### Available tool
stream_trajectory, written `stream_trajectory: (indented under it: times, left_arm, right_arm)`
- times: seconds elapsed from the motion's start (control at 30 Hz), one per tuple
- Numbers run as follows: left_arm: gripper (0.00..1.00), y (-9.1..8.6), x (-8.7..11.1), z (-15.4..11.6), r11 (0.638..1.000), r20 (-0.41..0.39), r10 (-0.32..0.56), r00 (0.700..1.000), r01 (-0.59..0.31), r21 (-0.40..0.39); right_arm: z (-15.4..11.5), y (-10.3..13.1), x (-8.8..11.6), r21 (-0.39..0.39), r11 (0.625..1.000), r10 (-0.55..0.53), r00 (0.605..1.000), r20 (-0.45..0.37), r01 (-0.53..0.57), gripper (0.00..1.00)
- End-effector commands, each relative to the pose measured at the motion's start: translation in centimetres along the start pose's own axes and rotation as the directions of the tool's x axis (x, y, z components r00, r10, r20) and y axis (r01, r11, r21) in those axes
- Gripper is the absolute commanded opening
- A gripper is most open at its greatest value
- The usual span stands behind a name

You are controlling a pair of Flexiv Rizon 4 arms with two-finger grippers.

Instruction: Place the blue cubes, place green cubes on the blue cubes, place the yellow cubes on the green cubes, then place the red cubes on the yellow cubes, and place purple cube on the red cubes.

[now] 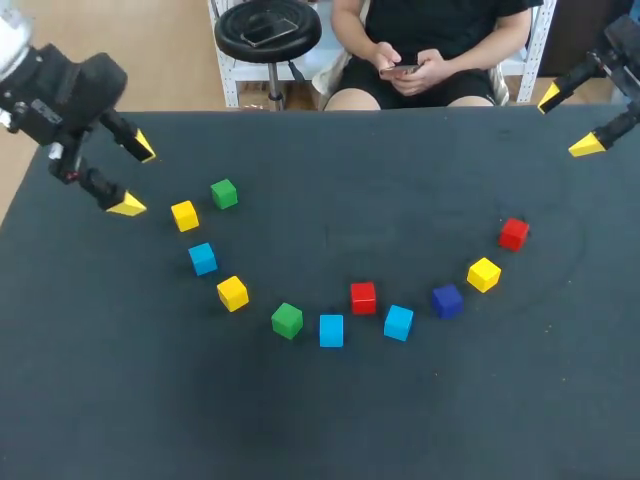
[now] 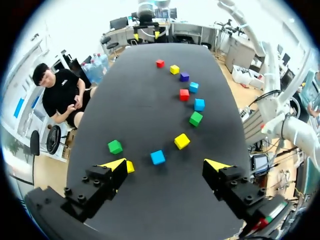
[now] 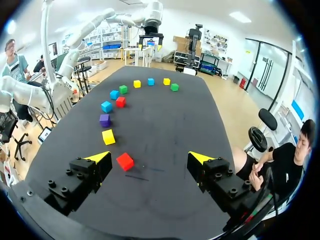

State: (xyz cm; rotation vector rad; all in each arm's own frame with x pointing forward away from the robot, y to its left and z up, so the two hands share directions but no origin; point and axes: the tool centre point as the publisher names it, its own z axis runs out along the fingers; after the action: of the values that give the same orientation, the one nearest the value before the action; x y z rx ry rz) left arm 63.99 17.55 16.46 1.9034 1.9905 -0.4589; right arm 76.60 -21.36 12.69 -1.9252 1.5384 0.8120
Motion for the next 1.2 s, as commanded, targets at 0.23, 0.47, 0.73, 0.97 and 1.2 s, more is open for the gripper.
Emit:
stream_trajectory:
  times: [0.23, 0.47, 0.73, 0.97, 1.2]
  left_arm:
    - [1.0, -3.4, -3.1, 2.5, 0.999, -0.158, 0.038, 0.987, -0.035, 0.026]
    - [1.0, -5.5, -4.5, 3.9, 0.994, -0.187, 0.089, 0.978, -0.075, 0.079]
    - [1.0, -5.4, -4.3, 3.8, 0.994, -0.179, 0.079, 0.981, -0.065, 0.084]
    - [1.0, -5.4, -4.3, 3.8, 0.994, -0.179, 0.079, 0.981, -0.065, 0.084]
    - [1.0, -4.4, -5.5, 4.0, 0.993, -0.177, 0.097, 0.979, -0.083, 0.085]
  right_arm:
    - [0.0, 0.0, 0.0, 0.0, 1.0, -0.001, 1.0, 0.001, 0.001, 1.0]
    - [0.0, 0.0, 0.0, 0.0, 1.0, -0.001, 1.0, 0.001, 0.001, 1.0]
    - [0.0, 0.0, 0.0, 0.0, 1.0, -0.001, 1.0, 0.001, 0.001, 1.0]
    - [0.0, 0.0, 0.0, 0.0, 1.0, -0.001, 1.0, 0.001, 0.001, 1.0]
    - [0.0, 0.0, 0.0, 0.0, 1.0, -0.001, 1.0, 0.001, 0.001, 1.0]
